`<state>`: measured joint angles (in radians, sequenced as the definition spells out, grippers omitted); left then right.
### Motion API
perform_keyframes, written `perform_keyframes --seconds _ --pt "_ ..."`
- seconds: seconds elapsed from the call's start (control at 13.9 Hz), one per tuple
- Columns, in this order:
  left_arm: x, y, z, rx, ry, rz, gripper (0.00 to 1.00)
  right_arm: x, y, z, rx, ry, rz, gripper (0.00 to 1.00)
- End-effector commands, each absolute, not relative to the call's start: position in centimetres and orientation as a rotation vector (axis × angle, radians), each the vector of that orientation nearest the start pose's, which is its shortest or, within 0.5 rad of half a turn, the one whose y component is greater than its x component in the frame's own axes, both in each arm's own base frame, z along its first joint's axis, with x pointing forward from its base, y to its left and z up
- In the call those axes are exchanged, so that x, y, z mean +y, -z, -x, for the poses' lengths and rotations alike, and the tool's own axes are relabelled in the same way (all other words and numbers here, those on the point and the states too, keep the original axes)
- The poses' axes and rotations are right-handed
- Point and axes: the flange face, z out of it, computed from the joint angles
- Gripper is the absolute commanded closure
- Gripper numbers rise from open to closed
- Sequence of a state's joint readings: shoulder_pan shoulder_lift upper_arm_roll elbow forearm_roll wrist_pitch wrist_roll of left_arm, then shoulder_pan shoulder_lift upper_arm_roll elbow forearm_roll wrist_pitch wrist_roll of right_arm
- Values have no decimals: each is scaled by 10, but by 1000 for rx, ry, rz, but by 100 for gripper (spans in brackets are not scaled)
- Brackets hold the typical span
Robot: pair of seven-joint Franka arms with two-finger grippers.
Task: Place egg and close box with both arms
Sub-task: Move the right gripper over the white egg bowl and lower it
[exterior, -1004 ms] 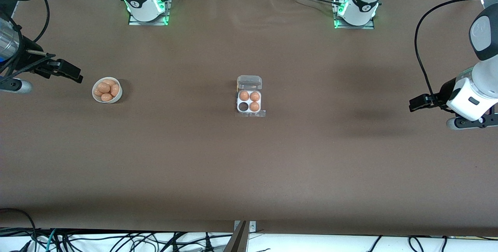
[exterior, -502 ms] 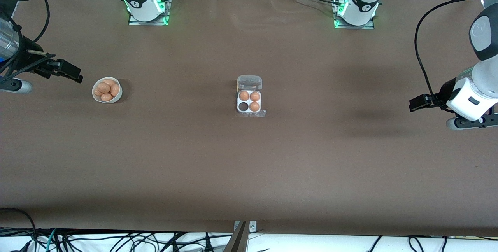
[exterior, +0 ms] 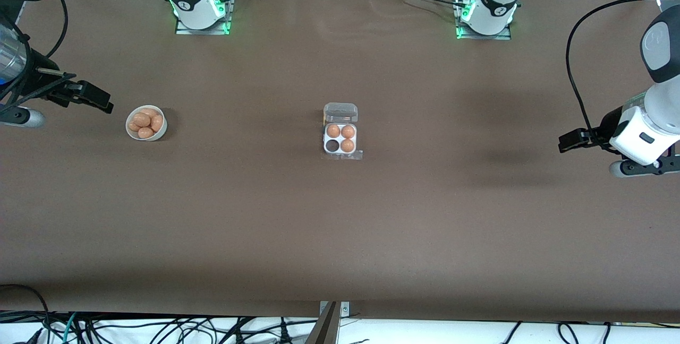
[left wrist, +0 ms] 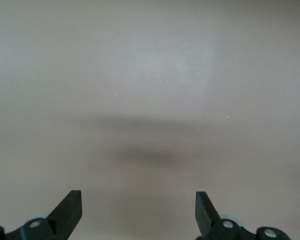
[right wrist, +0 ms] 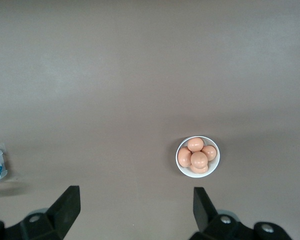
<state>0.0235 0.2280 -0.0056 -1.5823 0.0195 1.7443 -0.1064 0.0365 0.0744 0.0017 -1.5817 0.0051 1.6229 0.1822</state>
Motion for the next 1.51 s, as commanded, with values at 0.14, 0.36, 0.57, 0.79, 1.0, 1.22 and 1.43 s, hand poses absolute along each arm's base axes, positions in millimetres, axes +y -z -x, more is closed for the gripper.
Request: perform_keyframes --seconds 0.14,0.36,0.57,0.79,1.0,1.22,1.43 --pt "13 -504 -629 -168 -89 3134 0 23 -572 -581 179 -91 3123 0" --pt "13 -503 -628 -168 -91 3134 0 21 -551 -586 208 -150 3131 0" --pt "13 -503 -628 -168 -91 3134 0 -2 -513 -576 261 -234 3133 0" --pt "13 -504 -629 -169 -89 3135 0 -13 -473 -550 275 -150 3133 0" --pt "12 -503 -628 -168 -91 3134 0 -12 -425 -509 185 11 3131 0" --pt "12 -503 -628 -169 -92 3135 0 -26 -380 -488 101 115 3130 0" --pt "12 -504 -629 -168 -89 3134 0 -51 -336 -457 -42 231 3132 0"
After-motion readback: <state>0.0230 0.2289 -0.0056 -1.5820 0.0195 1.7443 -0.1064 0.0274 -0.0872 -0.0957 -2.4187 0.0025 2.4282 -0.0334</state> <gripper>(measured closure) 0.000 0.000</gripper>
